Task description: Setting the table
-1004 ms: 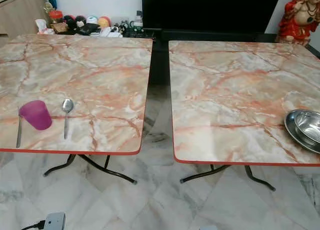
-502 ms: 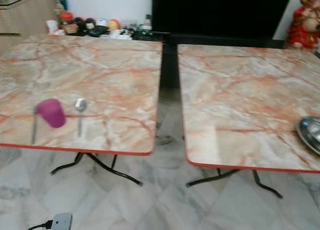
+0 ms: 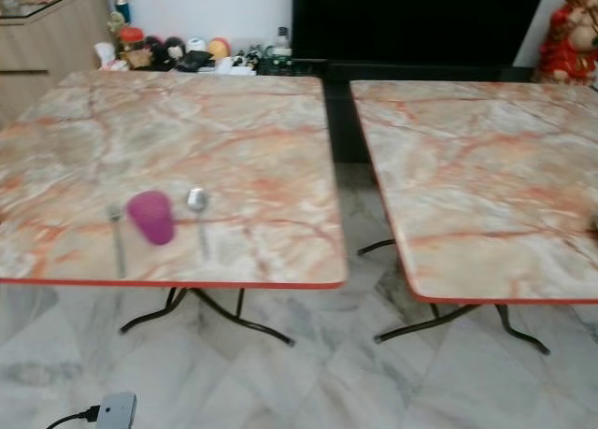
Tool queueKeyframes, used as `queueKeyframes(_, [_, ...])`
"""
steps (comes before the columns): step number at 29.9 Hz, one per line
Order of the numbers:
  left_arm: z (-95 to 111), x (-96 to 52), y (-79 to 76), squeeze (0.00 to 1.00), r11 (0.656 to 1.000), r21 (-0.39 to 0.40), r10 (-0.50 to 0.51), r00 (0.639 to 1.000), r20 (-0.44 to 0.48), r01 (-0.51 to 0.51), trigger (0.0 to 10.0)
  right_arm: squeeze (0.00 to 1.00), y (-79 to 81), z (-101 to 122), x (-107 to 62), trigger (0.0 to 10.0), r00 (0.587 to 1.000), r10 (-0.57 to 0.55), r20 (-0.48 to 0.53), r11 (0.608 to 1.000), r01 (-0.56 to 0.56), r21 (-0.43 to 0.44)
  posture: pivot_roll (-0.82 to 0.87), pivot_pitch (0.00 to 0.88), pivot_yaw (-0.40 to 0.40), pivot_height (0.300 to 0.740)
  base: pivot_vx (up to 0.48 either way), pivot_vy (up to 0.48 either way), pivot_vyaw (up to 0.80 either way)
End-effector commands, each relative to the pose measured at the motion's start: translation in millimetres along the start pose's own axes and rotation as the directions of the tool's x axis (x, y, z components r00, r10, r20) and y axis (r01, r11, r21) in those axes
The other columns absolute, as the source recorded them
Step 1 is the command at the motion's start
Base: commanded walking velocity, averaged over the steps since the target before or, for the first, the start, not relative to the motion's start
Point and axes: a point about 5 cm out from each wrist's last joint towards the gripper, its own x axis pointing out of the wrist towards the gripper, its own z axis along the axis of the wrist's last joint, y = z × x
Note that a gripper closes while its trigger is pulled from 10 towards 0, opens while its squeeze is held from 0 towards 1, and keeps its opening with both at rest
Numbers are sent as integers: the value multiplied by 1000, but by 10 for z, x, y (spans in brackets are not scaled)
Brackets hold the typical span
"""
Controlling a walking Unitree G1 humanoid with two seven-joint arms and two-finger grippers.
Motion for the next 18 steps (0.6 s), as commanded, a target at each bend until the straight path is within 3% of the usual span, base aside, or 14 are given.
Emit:
queueKeyframes(1, [-27,-1,-33,0,1000,6,-4,1000,-9,4,10000,0,-27,-76,-19,10000,1000,-3,-22,1000,2,-7,-15,117,-21,740,0,0,0])
queueKeyframes(18, [10,0,-22,0,1000,17,-10,1000,15,10,10000,0,-24,-83,-21,10000,1000,-18,-20,1000,18,7,-6,123,-20,740,0,0,0])
